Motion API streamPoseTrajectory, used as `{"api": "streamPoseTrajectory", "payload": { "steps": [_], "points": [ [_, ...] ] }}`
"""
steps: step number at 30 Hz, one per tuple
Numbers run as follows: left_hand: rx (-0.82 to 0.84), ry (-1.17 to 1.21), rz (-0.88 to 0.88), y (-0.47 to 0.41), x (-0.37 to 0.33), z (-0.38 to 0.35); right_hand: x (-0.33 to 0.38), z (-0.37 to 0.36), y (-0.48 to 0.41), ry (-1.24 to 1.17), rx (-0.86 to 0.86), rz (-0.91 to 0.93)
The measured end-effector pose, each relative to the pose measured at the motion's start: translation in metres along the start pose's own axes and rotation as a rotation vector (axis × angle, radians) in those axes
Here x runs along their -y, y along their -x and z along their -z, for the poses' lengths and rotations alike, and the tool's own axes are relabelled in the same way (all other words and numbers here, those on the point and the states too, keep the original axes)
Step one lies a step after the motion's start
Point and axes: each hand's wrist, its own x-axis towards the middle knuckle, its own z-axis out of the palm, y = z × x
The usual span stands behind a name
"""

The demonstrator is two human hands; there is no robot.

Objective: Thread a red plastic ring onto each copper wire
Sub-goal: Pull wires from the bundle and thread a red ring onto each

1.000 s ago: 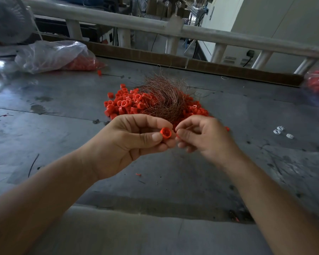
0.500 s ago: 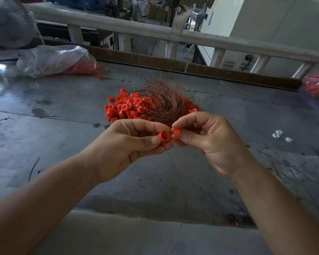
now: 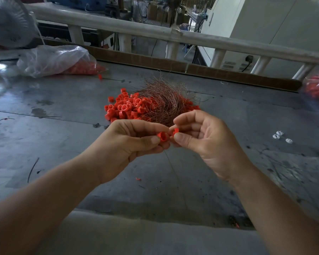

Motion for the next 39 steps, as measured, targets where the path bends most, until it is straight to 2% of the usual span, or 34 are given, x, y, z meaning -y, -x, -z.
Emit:
{"api": "streamPoseTrajectory", "payload": {
  "steps": [11, 25, 39],
  "points": [
    [-0.114, -0.09, -0.075, 0.0, 0.001, -0.004, -0.006, -0.016, 0.002, 0.058, -0.094, 0.162],
    [-0.166, -0.206, -0.13, 0.001, 0.003, -0.008, -0.007, -0.017, 0.005, 0.334, -0.158, 0.203],
    [-0.202, -0.309, -0.186, 0.0, 0.004, -0.009, -0.008, -0.017, 0.006, 0.39, -0.189, 0.22]
  ]
}}
